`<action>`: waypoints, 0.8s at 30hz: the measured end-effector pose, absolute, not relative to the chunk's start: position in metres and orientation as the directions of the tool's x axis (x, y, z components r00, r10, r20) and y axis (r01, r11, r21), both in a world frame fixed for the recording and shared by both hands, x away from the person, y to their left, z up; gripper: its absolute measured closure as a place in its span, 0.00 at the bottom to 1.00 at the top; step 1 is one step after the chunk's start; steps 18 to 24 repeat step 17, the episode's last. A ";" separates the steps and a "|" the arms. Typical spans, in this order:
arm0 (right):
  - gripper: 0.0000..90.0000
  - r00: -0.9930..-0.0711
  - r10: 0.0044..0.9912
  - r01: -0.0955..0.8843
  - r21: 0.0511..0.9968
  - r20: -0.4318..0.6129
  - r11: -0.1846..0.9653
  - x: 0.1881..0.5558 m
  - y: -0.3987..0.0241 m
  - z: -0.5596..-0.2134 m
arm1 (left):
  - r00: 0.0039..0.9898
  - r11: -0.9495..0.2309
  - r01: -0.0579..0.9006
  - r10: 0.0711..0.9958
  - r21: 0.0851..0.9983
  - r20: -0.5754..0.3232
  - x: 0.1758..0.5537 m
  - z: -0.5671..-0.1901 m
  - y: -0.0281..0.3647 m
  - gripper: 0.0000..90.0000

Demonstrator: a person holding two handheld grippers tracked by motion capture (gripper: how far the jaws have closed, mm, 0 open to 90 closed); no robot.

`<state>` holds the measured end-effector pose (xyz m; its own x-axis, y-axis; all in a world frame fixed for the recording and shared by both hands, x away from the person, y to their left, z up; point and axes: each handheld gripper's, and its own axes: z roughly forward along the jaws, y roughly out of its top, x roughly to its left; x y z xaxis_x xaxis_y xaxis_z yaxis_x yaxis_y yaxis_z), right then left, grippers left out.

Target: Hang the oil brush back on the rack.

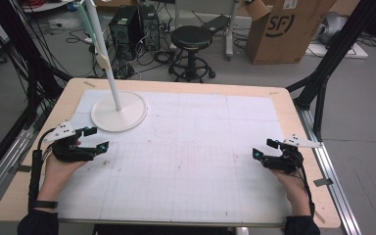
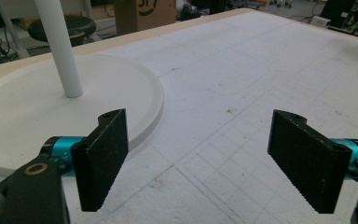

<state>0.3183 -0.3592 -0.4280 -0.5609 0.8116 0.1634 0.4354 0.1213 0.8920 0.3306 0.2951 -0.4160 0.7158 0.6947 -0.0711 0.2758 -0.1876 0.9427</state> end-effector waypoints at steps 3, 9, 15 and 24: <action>0.19 -0.555 0.814 0.445 0.888 0.173 0.115 0.318 -0.359 -0.430 | 0.714 -0.186 0.281 0.696 0.942 -0.076 0.332 -0.418 0.294 0.23; 0.19 -0.558 0.813 0.443 0.888 0.167 0.121 0.316 -0.360 -0.431 | 0.722 -0.196 0.292 0.688 0.936 -0.081 0.335 -0.422 0.291 0.23; 0.19 -0.555 0.815 0.447 0.886 0.167 0.122 0.316 -0.361 -0.433 | 0.719 -0.193 0.292 0.690 0.937 -0.082 0.335 -0.422 0.292 0.23; 0.19 -0.554 0.816 0.448 0.886 0.166 0.124 0.316 -0.361 -0.433 | 0.718 -0.196 0.294 0.691 0.936 -0.081 0.335 -0.422 0.293 0.23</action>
